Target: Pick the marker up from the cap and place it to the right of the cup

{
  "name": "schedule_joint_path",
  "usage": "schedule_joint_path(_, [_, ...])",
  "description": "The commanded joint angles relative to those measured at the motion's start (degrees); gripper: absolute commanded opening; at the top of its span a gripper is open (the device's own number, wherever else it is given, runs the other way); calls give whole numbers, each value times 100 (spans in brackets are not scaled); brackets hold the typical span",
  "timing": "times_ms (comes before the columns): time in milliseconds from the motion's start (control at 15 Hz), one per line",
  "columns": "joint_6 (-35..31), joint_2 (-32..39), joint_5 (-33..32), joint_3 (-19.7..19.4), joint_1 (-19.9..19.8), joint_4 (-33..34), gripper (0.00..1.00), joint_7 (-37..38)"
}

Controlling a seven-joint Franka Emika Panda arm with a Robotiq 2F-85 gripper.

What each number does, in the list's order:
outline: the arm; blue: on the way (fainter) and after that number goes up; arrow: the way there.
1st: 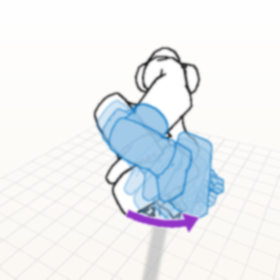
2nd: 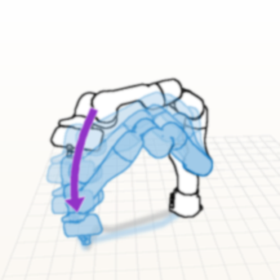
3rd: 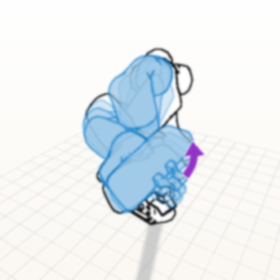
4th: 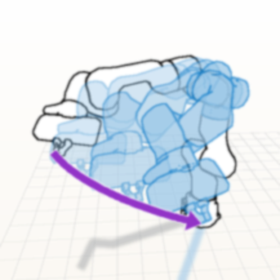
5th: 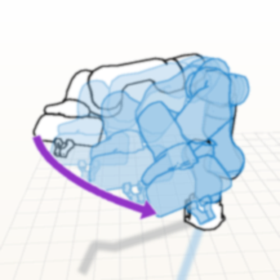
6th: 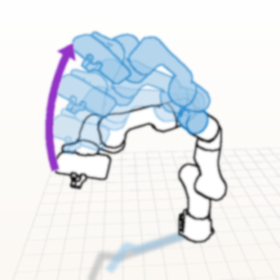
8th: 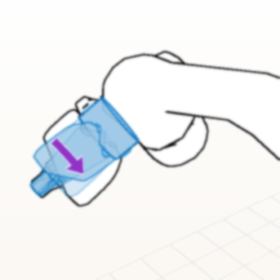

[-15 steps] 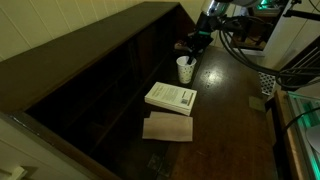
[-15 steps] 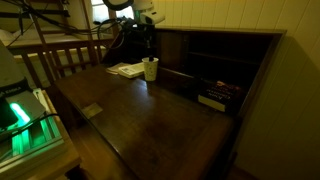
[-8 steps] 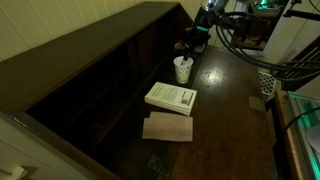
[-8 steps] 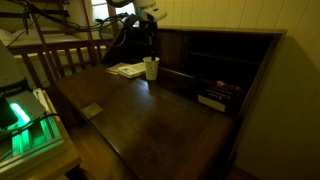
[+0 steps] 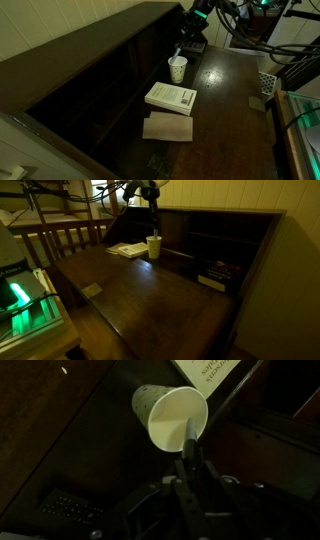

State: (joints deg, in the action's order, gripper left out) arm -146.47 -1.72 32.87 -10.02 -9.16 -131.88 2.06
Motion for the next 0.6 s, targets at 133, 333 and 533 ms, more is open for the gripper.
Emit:
schedule_joint_path(133, [713, -372, -265, -105, -77, 153, 6, 145])
schedule_joint_path(333, [827, -502, -686, -150, -142, 242, 6, 311])
schedule_joint_path(533, [803, -602, -1225, -189, -218, 323, 6, 452])
